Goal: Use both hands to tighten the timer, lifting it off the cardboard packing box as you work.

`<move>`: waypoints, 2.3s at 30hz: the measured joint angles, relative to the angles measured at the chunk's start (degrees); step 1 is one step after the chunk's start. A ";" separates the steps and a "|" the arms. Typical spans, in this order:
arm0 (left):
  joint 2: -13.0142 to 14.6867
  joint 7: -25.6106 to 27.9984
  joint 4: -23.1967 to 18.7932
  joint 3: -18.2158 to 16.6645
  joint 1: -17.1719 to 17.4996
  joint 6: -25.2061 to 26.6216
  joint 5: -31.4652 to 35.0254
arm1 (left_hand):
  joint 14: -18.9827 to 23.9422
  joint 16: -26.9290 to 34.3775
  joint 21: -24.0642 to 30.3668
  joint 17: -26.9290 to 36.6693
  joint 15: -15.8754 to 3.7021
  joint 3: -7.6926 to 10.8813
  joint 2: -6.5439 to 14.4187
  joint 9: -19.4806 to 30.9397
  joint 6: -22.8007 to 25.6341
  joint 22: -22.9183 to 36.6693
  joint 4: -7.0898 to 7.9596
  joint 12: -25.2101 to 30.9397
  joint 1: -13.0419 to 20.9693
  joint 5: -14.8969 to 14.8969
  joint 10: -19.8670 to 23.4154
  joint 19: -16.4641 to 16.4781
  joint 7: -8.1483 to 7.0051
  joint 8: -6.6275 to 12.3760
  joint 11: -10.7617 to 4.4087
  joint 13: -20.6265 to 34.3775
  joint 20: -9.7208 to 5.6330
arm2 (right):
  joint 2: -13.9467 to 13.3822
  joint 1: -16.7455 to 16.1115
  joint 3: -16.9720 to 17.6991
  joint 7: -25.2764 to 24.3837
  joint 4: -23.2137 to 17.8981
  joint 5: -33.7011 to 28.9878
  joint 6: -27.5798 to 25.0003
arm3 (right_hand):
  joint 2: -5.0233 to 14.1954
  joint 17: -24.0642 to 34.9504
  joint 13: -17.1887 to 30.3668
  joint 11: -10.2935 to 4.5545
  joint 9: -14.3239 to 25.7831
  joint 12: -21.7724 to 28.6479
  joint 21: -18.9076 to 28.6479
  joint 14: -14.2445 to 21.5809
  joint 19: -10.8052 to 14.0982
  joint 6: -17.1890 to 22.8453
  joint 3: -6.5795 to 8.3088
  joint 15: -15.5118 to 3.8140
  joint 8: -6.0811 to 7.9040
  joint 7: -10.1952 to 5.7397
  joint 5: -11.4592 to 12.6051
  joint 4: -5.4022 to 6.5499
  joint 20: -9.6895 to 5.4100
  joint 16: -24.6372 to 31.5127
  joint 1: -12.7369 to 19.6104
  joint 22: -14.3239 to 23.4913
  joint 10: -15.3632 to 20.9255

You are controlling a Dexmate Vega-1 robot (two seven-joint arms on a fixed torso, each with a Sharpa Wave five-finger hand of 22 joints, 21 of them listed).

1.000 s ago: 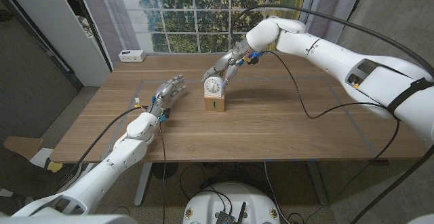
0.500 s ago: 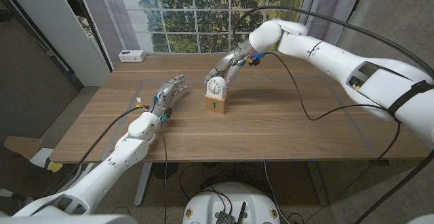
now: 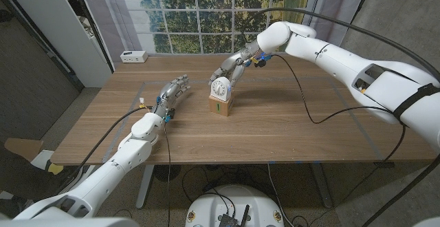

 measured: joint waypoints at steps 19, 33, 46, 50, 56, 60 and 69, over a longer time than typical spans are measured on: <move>0.13 0.53 -0.46 0.26 -0.75 -1.39 1.91 | 0.56 0.00 -0.49 0.01 -0.06 -1.57 -3.01 0.29 3.05 0.00 -2.07 0.00 1.57 -0.15 0.72 -0.55 -1.80 1.14 -0.72 0.01 0.29 | 0.46 -0.95 4.05 -2.12 3.73 8.27 -3.54 | -0.16 1.90 1.63 0.52 0.83 2.00 0.41 3.59 2.50 1.81 -1.68 -0.10 0.29 0.03 -0.21 0.41 0.49 2.95 0.85 0.00 2.36; 2.95 5.91 -6.04 0.55 0.02 -2.20 10.27 | -0.32 0.00 -1.33 0.16 -1.35 -3.59 -8.22 0.93 6.90 -0.13 -4.05 0.34 5.63 -0.05 0.59 -2.47 -5.66 2.47 -2.21 0.16 0.42 | -2.64 -4.23 6.44 -7.16 -3.39 9.96 -10.93 | -0.63 2.43 3.25 1.87 1.04 2.44 0.41 5.45 3.59 2.46 -2.47 -0.09 0.15 0.02 -0.22 0.25 0.90 4.00 -0.07 0.00 2.44; 4.31 11.65 -10.42 0.43 0.87 -3.45 19.10 | -0.63 0.00 -1.33 0.16 -2.08 -5.95 -10.63 1.62 12.66 -0.13 -3.25 1.24 9.92 1.05 1.86 -3.29 -9.78 4.22 -3.47 0.70 0.20 | -5.71 -7.53 7.53 -11.67 -13.31 8.92 -21.42 | -1.60 2.42 3.29 2.69 1.37 3.81 0.41 7.20 4.09 2.93 -3.41 -0.18 0.62 -0.03 -0.50 0.87 1.40 4.22 -1.66 0.00 3.06; 4.36 12.60 -10.95 0.43 0.75 -3.84 21.08 | -0.83 0.00 -1.33 0.15 -2.27 -6.49 -10.85 1.81 14.68 -0.13 -3.17 1.63 11.33 1.27 1.99 -3.80 -10.92 4.89 -3.60 0.88 0.31 | -6.15 -8.09 7.61 -12.54 -15.06 8.71 -24.50 | -1.54 2.69 3.29 2.78 1.58 4.42 0.41 7.47 4.40 2.93 -3.57 -0.10 0.62 -0.03 -0.71 0.73 1.71 4.66 -1.88 0.00 3.15; 4.37 14.46 -11.17 0.76 -0.13 -4.60 25.50 | -0.83 0.04 -1.33 0.15 -2.27 -7.28 -10.86 2.41 18.42 -0.13 -3.00 1.85 13.78 1.73 2.40 -3.80 -11.93 6.36 -4.01 1.23 0.31 | -6.50 -8.80 7.76 -13.36 -17.21 8.95 -27.68 | -1.84 2.96 3.31 3.00 1.85 4.70 0.41 7.70 4.39 3.12 -4.12 -0.33 0.61 0.16 -0.94 0.80 1.71 4.66 -2.34 0.00 3.36; 4.38 15.33 -11.18 1.14 -0.91 -4.98 27.97 | -0.81 0.23 -1.33 0.15 -2.28 -7.84 -10.90 2.68 20.10 -0.08 -2.93 2.03 15.22 2.16 2.49 -3.79 -12.47 6.91 -4.09 1.41 0.31 | -6.53 -9.10 7.88 -13.69 -17.74 9.78 -28.86 | -1.84 2.96 3.31 3.10 1.85 4.92 0.41 7.73 4.61 3.11 -4.29 -0.31 0.61 0.16 -1.10 0.64 1.93 5.11 -2.34 -0.01 3.45; 4.23 17.16 -10.46 1.99 -2.42 -5.56 32.71 | -0.51 0.23 -1.33 0.14 -2.58 -8.40 -10.09 3.43 22.73 0.03 -2.84 2.50 17.80 2.56 3.05 -4.10 -12.71 7.83 -4.54 1.76 0.00 | -5.60 -9.25 8.58 -12.97 -16.63 13.51 -30.22 | -2.08 3.22 3.33 3.61 2.13 5.11 0.41 8.20 4.89 3.41 -4.36 -0.21 0.60 0.49 -1.35 0.57 1.64 5.55 -2.58 0.00 3.78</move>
